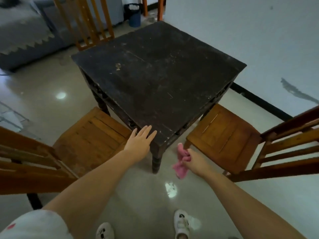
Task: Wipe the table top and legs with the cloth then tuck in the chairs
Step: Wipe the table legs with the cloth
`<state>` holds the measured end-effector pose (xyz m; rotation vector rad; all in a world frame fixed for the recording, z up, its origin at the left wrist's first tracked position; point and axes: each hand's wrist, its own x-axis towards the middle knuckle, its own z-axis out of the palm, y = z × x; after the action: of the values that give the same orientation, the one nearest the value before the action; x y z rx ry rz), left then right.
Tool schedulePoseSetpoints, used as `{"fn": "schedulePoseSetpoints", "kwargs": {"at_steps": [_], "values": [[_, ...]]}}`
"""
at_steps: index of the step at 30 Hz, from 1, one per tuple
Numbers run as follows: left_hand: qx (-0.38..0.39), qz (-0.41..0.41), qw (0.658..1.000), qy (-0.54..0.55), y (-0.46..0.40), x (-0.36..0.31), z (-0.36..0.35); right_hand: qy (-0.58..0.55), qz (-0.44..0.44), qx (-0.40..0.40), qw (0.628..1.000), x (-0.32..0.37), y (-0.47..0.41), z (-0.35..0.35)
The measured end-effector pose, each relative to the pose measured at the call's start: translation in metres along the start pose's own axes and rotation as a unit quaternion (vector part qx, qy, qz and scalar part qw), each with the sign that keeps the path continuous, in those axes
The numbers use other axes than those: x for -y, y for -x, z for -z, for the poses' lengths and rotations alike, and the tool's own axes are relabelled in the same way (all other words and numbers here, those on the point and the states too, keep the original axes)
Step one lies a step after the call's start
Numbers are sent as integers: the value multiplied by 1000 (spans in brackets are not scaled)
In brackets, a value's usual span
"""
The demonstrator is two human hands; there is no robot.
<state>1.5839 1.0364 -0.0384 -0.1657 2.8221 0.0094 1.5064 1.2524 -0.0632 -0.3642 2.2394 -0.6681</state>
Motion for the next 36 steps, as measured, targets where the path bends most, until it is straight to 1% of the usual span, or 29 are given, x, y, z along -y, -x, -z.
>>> {"fn": "schedulePoseSetpoints", "kwargs": {"at_steps": [2, 4, 6, 8, 10, 12, 14, 16, 18, 20, 21, 22, 24, 25, 26, 28, 29, 32, 33, 34, 35, 36], "values": [[-8, -33, 999, 4, -8, 13, -12, -45, -51, -82, 994, 6, -5, -23], [-34, -60, 998, 4, -9, 23, -27, -128, -78, -144, 978, 8, -9, -50], [-79, -88, 993, -1, -10, 31, -43, -167, -44, -206, 963, 13, -13, -73], [-128, -100, 987, 9, -13, 37, -64, -174, -5, -266, 948, 21, -23, -95], [-201, -110, 973, 34, -23, 41, -86, -172, 48, -332, 926, 27, -43, -117], [-313, -129, 939, 56, -38, 44, -107, -175, 114, -377, 902, 30, -69, -143], [-411, -147, 895, 85, -57, 42, -125, -176, 163, -398, 886, 22, -98, -174], [-488, -155, 850, 123, -75, 38, -138, -152, 184, -414, 878, 6, -122, -200], [-555, -163, 802, 152, -94, 34, -146, -139, 251, -435, 853, -10, -141, -216], [-617, -174, 752, 153, -112, 35, -151, -123, 321, -458, 820, -20, -154, -222], [-642, -179, 730, 149, -118, 35, -153, -99, 347, -484, 797, -24, -161, -224], [-661, -185, 712, 148, -123, 34, -154, -67, 370, -519, 768, -29, -170, -226], [-684, -196, 686, 153, -127, 30, -156, -34, 391, -563, 727, -38, -185, -232], [-688, -197, 680, 157, -127, 28, -157, -25, 400, -580, 709, -42, -192, -235], [-687, -195, 681, 161, -127, 28, -152, -21, 406, -588, 700, -44, -199, -234], [-690, -193, 681, 149, -127, 28, -157, 0, 409, -597, 690, -57, -209, -247], [-691, -193, 682, 140, -127, 29, -157, 10, 407, -593, 694, -65, -212, -253], [-690, -190, 686, 129, -123, 31, -156, 28, 406, -553, 728, -91, -207, -262], [-687, -190, 689, 132, -121, 32, -155, 39, 410, -542, 733, -97, -199, -259], [-683, -192, 692, 132, -118, 34, -154, 58, 416, -540, 729, -99, -188, -252], [-678, -199, 695, 130, -115, 37, -152, 86, 425, -545, 718, -96, -176, -242], [-675, -209, 696, 128, -113, 40, -150, 125, 434, -556, 698, -88, -165, -230]]}}
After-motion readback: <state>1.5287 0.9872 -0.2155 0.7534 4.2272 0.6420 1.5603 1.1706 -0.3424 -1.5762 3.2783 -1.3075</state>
